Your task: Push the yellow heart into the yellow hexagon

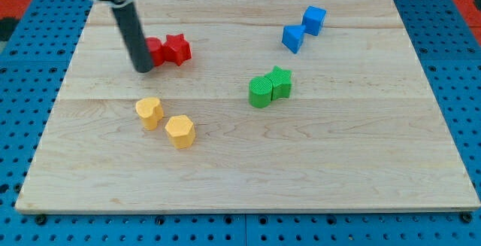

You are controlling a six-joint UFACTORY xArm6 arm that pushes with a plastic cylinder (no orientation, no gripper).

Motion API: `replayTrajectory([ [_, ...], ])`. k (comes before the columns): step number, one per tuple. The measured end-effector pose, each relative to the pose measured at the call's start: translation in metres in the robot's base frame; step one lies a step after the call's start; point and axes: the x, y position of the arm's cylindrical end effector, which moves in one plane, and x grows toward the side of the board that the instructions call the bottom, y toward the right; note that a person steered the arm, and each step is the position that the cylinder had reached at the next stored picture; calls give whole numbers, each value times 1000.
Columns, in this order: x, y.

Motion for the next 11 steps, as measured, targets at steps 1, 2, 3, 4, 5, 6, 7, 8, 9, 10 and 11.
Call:
replayTrajectory([
  [1,-3,11],
  [2,6,-38],
  [3,55,-24],
  [4,96,14],
  [5,98,23],
  [6,98,25],
  [7,98,25],
  [8,36,54],
  [9,12,144],
  [10,-3,165],
  [11,-36,207],
])
